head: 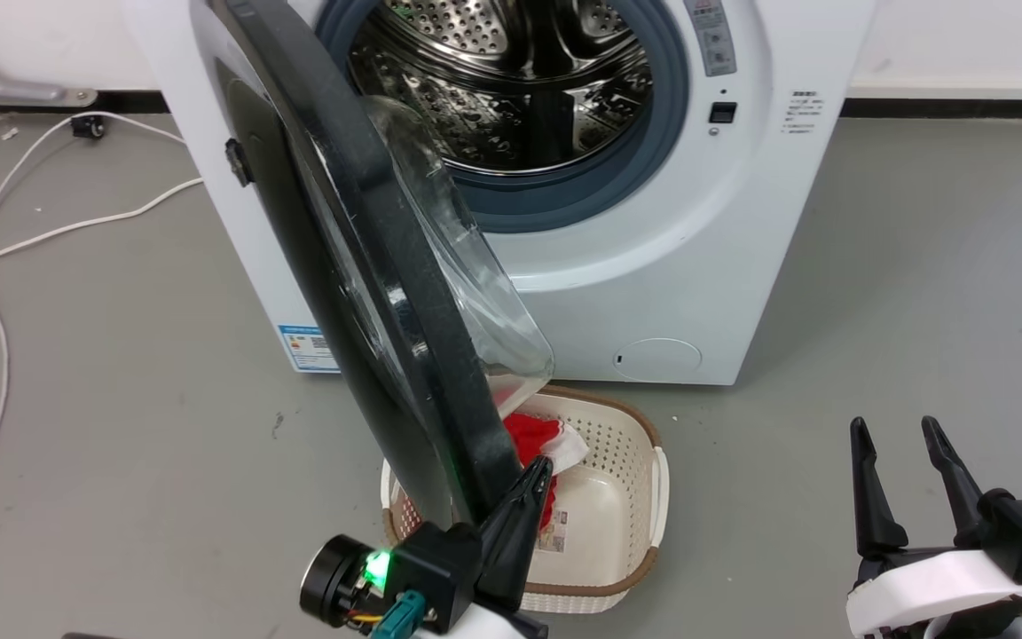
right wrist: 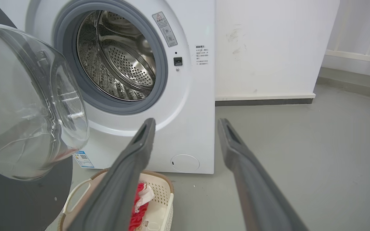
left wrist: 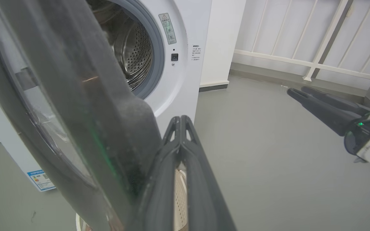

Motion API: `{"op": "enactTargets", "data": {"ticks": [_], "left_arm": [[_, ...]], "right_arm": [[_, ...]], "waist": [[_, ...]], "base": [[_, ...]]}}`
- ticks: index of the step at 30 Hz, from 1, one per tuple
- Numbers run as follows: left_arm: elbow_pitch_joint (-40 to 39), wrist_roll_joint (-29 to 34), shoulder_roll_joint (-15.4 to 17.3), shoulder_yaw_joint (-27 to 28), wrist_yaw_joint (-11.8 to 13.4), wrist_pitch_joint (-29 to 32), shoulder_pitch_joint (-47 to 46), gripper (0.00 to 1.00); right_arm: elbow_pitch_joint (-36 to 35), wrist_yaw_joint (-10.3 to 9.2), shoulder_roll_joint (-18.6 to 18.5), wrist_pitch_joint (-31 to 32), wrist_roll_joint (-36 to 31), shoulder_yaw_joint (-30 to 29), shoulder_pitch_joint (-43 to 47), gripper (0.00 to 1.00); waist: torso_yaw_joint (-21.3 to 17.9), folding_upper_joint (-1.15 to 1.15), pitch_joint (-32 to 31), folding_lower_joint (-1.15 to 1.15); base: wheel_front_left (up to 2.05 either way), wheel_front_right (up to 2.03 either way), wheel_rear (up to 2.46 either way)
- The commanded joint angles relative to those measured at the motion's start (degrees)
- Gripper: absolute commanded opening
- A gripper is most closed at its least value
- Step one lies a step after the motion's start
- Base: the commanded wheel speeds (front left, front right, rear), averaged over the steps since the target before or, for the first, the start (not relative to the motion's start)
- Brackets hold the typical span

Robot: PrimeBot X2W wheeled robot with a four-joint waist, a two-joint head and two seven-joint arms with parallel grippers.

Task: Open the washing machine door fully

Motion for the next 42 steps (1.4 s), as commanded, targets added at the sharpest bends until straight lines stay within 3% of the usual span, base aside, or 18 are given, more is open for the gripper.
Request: {"op": "enactTargets", "data": {"ticks": [1,29,42], "left_arm": [[-0.08,0.41,1.31,1.14,1.24,0.42,1.19,0.0],[-8.67,2.26,5.58,4.7,7.56,1.05,6.91,0.0],[-7.51,1.18,8.14,12.15,11.35,-1.5,7.04,0.0]], "right_arm": [[-0.34,-0.04,0.14,0.19,-0.28,0.03,0.28,1.0],[-1.85,-0.04,0.12,1.26,0.16,-1.06,1.17,1.0],[-2.96,-0.04,0.12,1.97,-0.56,-1.48,0.75,1.0]], "waist": [[0.82,0.0,-0.03,0.0],[16.35,0.0,0.71,0.0],[18.97,0.0,2.39,0.0]], "base": [[0.0,0.0,0.0],[0.0,0.0,0.0],[0.0,0.0,0.0]]}}
